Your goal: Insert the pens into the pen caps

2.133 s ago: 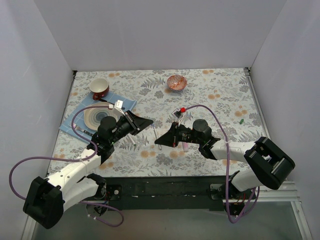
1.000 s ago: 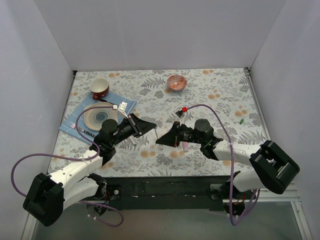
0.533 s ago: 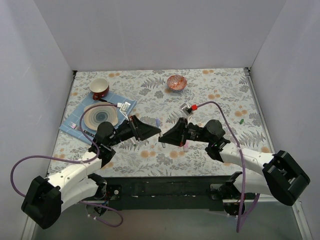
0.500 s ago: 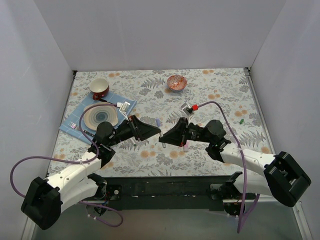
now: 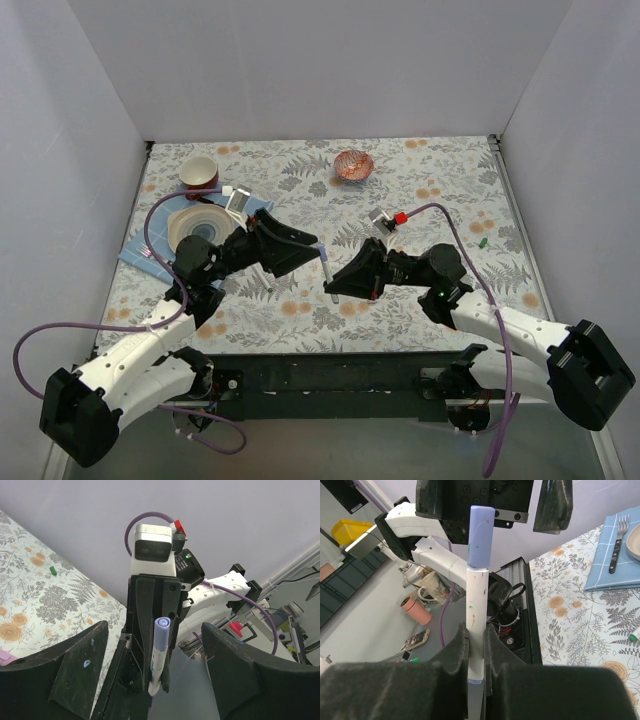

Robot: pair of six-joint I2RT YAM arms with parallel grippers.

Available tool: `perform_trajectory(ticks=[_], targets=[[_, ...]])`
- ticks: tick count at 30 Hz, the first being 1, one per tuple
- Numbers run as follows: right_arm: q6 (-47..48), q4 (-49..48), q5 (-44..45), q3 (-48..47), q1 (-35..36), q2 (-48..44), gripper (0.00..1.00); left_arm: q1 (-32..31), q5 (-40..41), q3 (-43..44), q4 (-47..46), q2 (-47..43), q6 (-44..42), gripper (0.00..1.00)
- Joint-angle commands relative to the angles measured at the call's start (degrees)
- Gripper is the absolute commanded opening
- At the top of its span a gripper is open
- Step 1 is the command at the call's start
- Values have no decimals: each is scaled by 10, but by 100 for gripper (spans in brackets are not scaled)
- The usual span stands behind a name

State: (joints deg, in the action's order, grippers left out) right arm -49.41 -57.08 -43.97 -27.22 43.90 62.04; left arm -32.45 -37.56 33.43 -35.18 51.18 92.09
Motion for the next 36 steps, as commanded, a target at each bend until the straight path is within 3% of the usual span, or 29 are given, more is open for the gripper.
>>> perform_trajectory(ticks=[1,10,21,30,33,36], targets=[[-10,-15,-14,-18,7,-13,1,-1,-20,26,-19,-2,-22,72],[-8,-3,-6,-22,24,-2,1,-1,-32,34,-23,14,-21,61],[-10,-8,2,-21,29,9,1,-1,-50,-8,-55,1,-15,31],[-17,-19,5,-26,29,23,1,-2,-55,-47,-95,-3,5,29],[-22,-27,3,-26,29,26,1,-2,-55,-47,-98,-1,4,19],[-20,-24,7,-27,29,26,1,-2,-55,-47,-97,6,11,3]])
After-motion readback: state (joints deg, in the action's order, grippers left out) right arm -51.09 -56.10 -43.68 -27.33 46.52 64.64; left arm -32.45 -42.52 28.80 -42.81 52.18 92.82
